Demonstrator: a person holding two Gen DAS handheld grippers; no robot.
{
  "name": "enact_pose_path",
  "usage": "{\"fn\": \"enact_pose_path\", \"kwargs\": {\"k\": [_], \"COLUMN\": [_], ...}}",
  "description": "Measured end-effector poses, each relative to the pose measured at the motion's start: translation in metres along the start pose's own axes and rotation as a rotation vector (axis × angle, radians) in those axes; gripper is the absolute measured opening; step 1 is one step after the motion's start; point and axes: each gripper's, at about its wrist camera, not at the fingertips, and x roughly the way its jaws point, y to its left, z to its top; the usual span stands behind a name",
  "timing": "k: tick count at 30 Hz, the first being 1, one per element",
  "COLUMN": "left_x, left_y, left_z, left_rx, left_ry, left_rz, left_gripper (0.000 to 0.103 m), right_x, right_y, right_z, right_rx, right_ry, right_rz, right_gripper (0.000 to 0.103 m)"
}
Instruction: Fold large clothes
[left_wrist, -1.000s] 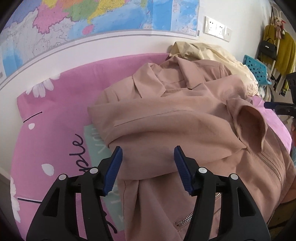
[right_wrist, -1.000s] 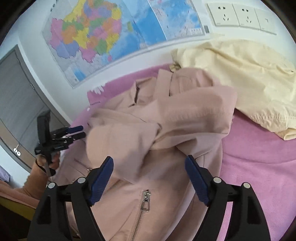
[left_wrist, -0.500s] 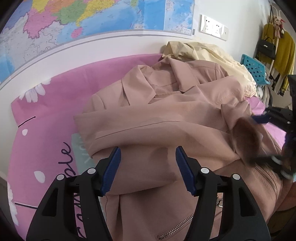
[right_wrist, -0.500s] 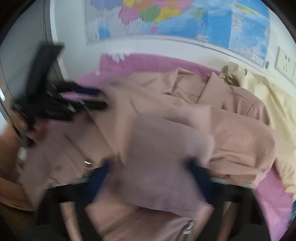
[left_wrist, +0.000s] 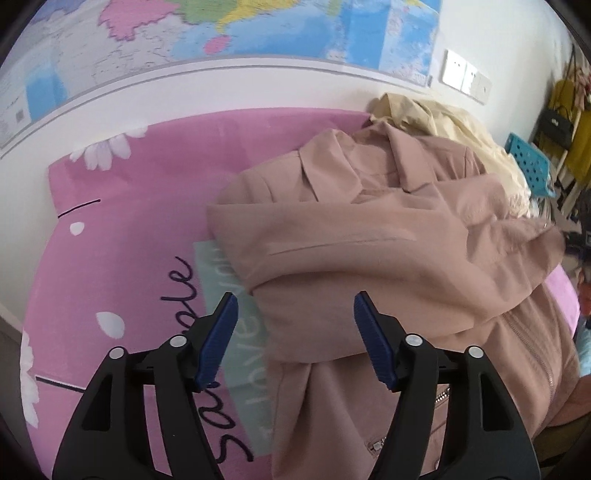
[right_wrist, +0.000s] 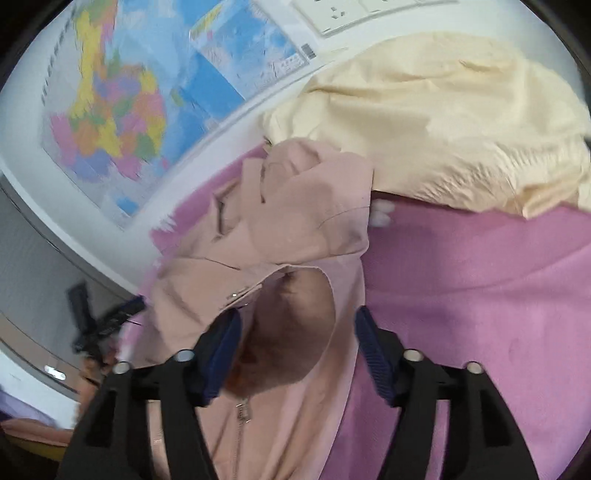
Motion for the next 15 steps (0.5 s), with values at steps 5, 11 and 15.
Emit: {"fn": "enact_pose_path", "kwargs": {"k": [5, 11, 15], "left_x": [-0.004, 0.005, 0.014], "left_y": [0.001, -0.016, -0.023], "left_z": [0.006, 0.009, 0.010], "left_rx": [-0.008, 0.019, 0.025], "left_ry": [-0.014, 0.020, 0.040], "left_rz": [0.010, 0.007, 0.010], "left_gripper": [0.069, 0.072, 0.072], "right_x": [-0.019, -0.007, 0.063], "right_y": [0.009, 0.038, 0.072], "right_z": [0.012, 0.048, 0.048], "right_rx": [-0.039, -0.175, -0.392], "right_ry": [-0.083, -0.095, 0.120], "right_rz": [0.068, 0.004, -0.105], "right_gripper": [0.087, 0.090, 0.090]}}
